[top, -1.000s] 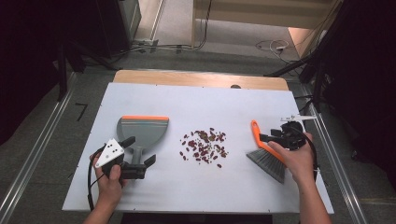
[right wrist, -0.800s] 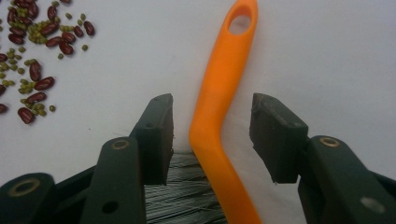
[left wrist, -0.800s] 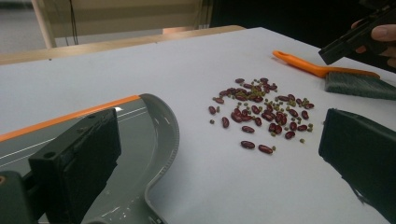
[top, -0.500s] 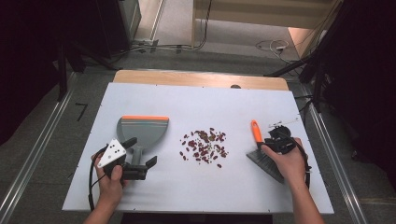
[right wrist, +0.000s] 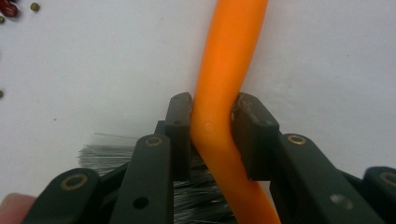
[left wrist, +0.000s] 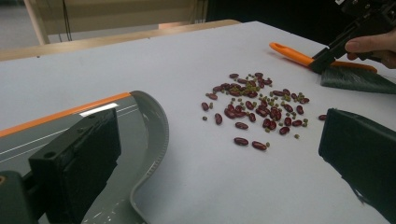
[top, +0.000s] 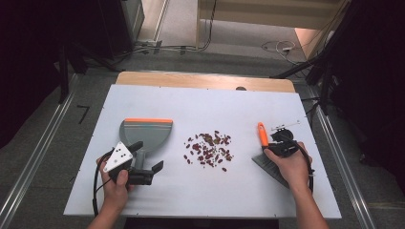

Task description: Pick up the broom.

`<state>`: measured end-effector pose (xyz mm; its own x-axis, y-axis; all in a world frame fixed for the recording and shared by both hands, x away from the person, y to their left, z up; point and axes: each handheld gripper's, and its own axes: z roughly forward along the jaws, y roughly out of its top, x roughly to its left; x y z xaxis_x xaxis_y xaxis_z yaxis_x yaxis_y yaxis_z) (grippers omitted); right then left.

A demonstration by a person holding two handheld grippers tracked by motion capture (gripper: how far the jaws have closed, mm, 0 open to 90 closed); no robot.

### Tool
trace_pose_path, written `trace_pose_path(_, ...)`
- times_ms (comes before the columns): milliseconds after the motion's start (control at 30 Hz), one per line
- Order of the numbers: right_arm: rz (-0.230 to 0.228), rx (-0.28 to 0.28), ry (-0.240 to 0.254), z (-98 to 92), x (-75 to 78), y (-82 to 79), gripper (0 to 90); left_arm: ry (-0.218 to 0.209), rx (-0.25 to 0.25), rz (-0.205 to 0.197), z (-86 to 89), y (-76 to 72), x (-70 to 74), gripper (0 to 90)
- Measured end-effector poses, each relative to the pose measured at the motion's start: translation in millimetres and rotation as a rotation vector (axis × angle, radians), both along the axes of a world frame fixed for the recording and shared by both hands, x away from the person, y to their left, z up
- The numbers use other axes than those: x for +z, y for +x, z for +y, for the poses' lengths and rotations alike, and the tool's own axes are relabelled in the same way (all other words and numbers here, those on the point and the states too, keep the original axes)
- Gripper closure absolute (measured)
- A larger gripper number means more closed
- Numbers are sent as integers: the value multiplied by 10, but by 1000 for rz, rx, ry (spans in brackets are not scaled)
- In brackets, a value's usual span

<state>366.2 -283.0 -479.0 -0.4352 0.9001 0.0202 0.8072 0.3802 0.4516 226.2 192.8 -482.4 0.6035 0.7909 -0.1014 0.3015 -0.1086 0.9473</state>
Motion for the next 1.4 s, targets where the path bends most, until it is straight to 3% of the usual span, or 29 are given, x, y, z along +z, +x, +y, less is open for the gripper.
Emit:
trace_pose_path(100,7,2,29,-40,-1,7,665,2,-1,2,1,2,-1,0)
trace_pose_path(167,9,4,80,-105,-12,8,650,-1,-1,1,8,2,-2,0)
trace_pose_path(233,33,5,154,-172,-7,19,550,-3,-2,1,11,3,-2,0)
trace_pose_path(267,31,-8,168,-188,7,17,548,-5,-1,1,17,5,-4,0)
trace_pose_path(400,-38,-15,177,-210,64,-3,566,1,0,2,30,11,-7,0)
trace_pose_path(467,-48,-11,152,-172,56,-4,578,-1,0,3,30,14,-10,0)
trace_pose_path(533,-30,-2,117,-126,12,7,579,0,0,3,24,11,-9,0)
trace_pose_path(567,-22,-2,76,-100,-20,7,590,0,0,3,24,11,-9,0)
trace_pose_path(700,-39,-3,-12,2,-19,-41,626,-1,6,4,34,3,-4,0)
trace_pose_path(800,-36,-10,-38,53,-12,-50,664,-3,7,6,33,4,-5,0)
trace_pose_path(933,-20,-8,19,-26,-16,-27,674,-7,5,6,16,8,-4,0)
trace_pose_path(1067,-33,-1,71,-89,-29,-42,674,-6,7,8,10,11,4,0)
trace_pose_path(1233,-134,15,124,-136,47,-170,677,-11,7,2,-3,8,14,0)
trace_pose_path(1400,-255,-13,239,-323,126,-312,680,-15,14,-9,-7,-12,40,0)
